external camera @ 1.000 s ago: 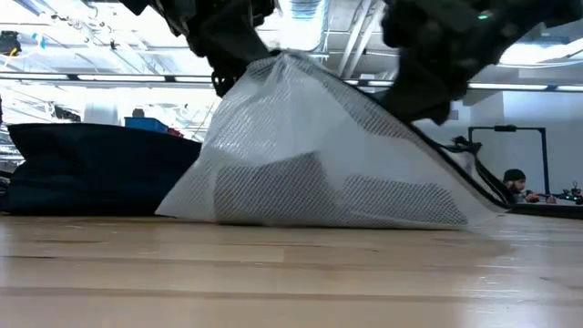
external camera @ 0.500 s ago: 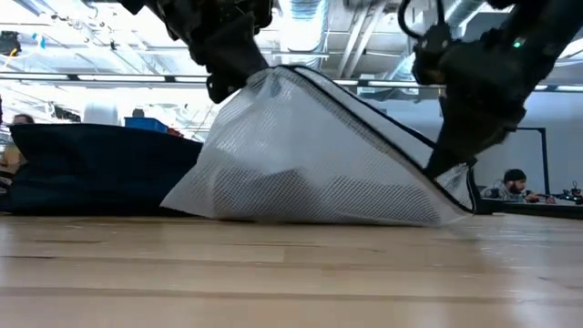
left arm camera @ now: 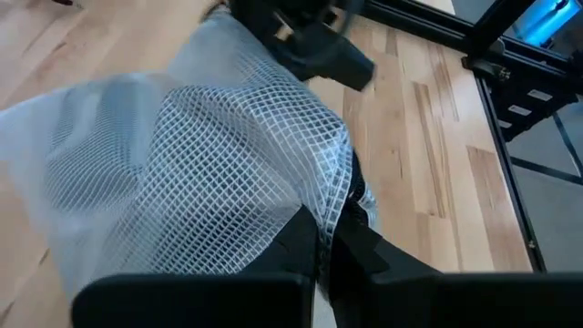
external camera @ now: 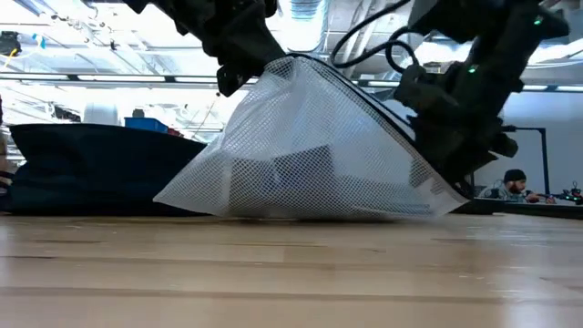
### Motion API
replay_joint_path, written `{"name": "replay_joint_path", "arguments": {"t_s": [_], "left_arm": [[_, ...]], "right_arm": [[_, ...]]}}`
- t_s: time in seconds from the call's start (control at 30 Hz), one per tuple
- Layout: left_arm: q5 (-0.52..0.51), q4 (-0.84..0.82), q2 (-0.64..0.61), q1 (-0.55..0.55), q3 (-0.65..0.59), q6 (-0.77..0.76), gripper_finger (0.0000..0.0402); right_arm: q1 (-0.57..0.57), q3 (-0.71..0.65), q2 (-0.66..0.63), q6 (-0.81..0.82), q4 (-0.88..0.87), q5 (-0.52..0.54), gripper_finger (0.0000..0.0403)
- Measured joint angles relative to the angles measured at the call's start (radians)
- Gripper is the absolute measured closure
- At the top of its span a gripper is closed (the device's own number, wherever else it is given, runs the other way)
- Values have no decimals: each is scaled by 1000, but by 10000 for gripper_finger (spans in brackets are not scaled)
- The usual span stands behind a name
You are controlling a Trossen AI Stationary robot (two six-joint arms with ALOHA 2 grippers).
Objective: Unpack backpack
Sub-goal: Remove the black calculator from the white zip lock bag
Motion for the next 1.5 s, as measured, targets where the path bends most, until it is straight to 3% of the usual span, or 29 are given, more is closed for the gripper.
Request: {"name": "replay_joint_path", "arguments": {"t_s": [0.13, 0.37, 0.6, 0.77, 1.03, 1.2, 1.37, 1.5], "left_arm": [[0, -2, 0, 0, 0, 10, 401], [8, -71, 15, 0, -1, 65, 401], [166, -91, 111, -3, -18, 150, 402], [162, -35, 165, -1, -18, 103, 402], [84, 40, 131, 12, -18, 86, 402], [83, 30, 100, 14, -18, 78, 402], [81, 41, 75, 14, -18, 60, 402], [81, 42, 68, 14, -18, 26, 402]], "right_arm": [[-40, 0, 0, -32, 2, 55, 150], [-75, 0, 0, -60, 86, 70, 146], [-82, -4, 0, -105, 163, 101, 148], [-74, -37, 1, -135, 209, 121, 148], [16, -37, 0, -219, 316, 97, 148], [-22, -37, 0, -305, 329, 177, 148], [-131, -37, 0, -403, 333, 105, 148], [-199, -37, 0, -419, 340, -26, 148]]}}
